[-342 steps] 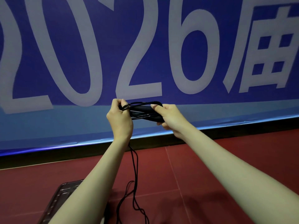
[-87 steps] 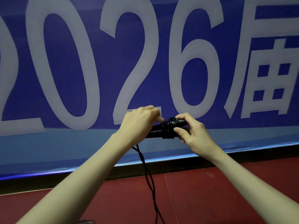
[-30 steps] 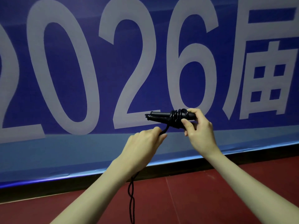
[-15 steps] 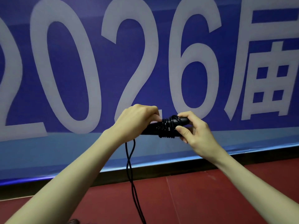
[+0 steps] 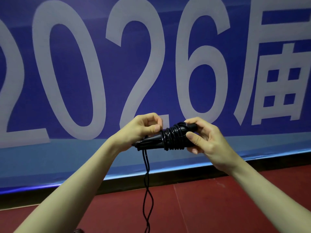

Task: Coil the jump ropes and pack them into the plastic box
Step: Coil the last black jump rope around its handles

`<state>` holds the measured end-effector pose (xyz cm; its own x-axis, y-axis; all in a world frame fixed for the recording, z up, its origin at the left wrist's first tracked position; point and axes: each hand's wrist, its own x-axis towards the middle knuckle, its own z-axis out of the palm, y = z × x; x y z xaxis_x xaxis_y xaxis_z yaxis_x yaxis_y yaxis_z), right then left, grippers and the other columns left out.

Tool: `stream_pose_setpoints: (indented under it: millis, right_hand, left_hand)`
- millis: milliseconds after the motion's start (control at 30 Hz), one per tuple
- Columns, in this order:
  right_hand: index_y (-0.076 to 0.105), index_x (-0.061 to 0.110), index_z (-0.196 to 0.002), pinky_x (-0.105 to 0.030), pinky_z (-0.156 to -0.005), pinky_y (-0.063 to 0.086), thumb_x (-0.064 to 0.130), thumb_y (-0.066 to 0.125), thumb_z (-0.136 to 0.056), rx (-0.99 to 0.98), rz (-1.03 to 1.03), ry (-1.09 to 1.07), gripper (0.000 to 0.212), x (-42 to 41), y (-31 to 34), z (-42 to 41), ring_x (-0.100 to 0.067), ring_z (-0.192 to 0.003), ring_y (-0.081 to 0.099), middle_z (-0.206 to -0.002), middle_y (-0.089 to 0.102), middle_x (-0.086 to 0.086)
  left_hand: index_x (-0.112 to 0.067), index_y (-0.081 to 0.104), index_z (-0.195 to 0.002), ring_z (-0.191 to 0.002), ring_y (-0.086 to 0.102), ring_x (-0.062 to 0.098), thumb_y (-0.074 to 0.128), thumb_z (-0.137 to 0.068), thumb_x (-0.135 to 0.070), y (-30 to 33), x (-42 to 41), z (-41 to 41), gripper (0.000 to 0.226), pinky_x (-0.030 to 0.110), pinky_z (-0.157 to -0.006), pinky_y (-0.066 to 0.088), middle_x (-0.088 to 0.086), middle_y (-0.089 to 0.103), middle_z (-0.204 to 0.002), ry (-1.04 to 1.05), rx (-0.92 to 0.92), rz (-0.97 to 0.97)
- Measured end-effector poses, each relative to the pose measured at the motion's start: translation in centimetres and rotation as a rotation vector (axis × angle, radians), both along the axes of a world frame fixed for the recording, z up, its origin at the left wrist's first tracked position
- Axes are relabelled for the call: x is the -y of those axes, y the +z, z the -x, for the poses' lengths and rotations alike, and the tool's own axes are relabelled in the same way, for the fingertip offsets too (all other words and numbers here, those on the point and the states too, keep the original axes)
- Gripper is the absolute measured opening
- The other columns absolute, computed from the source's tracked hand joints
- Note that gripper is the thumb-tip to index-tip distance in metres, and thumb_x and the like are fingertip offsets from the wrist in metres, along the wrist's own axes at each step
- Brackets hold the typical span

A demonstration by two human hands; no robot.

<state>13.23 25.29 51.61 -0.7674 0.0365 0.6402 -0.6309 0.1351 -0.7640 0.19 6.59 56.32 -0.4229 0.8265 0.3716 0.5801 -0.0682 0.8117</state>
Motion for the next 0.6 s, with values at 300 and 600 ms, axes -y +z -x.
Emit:
stream_pose_setpoints:
  millis: [300,600]
  right_hand:
    - [0.057,0.0,-0.108,-0.021,-0.046,0.034,0.019,0.056,-0.088,-0.011,0.306,0.028,0.028,1.4,-0.5,1.4,-0.014,-0.061,0.047,-0.084,0.061,-0.008]
    - [0.053,0.001,-0.116,-0.023,-0.049,0.04,0.015,0.054,-0.094,-0.083,0.296,-0.197,0.025,1.6,-0.8,2.2,-0.02,-0.06,0.051,-0.09,0.061,-0.012]
  left_hand:
    - [-0.007,0.042,-0.071,-0.049,0.024,0.01,0.04,-0.076,-0.001,-3.6,-2.9,-2.0,0.008,0.025,-0.048,0.018,-0.003,0.037,-0.057,0.214,0.28,-0.416]
    - [-0.024,0.056,-0.099,-0.064,0.037,0.008,0.054,-0.08,-0.037,-5.1,-2.8,-5.7,0.023,0.015,-0.052,0.032,-0.015,0.049,-0.075,0.306,0.125,-0.501]
